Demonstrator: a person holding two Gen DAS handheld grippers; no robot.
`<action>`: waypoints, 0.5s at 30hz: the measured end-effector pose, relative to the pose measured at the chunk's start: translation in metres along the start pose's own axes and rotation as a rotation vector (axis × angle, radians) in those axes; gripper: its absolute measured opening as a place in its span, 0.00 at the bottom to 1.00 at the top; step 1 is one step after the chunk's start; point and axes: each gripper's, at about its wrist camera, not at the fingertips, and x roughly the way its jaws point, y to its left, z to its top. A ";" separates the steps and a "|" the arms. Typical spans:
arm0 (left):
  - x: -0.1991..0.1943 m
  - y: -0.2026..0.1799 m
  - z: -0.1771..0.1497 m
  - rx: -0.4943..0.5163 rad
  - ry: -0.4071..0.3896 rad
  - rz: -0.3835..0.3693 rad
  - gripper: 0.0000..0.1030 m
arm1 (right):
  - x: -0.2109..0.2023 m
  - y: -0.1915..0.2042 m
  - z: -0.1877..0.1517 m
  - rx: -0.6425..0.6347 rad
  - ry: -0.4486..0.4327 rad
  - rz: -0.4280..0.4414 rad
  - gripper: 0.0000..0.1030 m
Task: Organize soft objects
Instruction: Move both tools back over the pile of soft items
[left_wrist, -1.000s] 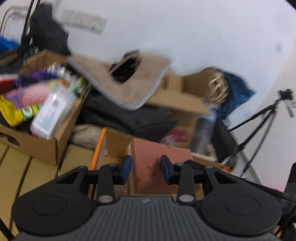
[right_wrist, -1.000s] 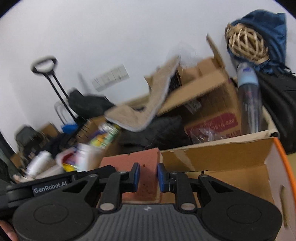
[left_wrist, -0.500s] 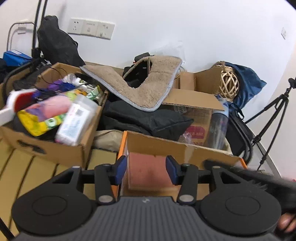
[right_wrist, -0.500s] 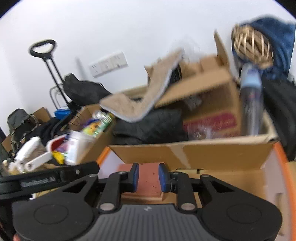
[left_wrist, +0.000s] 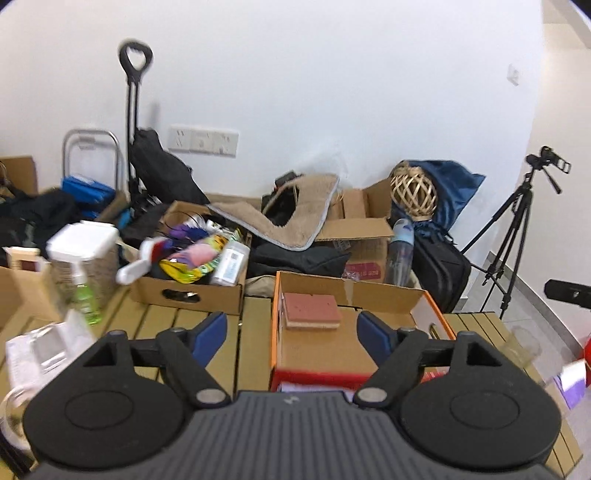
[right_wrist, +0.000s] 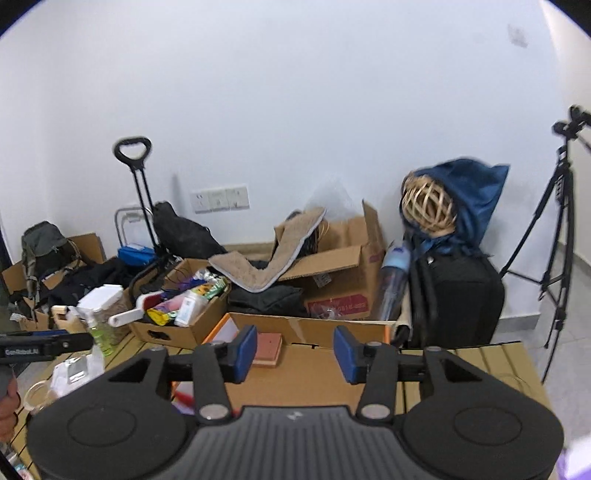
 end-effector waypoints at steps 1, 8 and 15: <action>-0.021 -0.002 -0.010 0.014 -0.019 -0.004 0.80 | -0.021 0.002 -0.008 -0.004 -0.016 0.003 0.46; -0.150 -0.012 -0.090 0.102 -0.199 0.042 0.87 | -0.151 0.022 -0.081 -0.104 -0.148 -0.004 0.59; -0.251 -0.010 -0.185 0.167 -0.331 0.007 0.98 | -0.270 0.057 -0.168 -0.252 -0.306 -0.045 0.81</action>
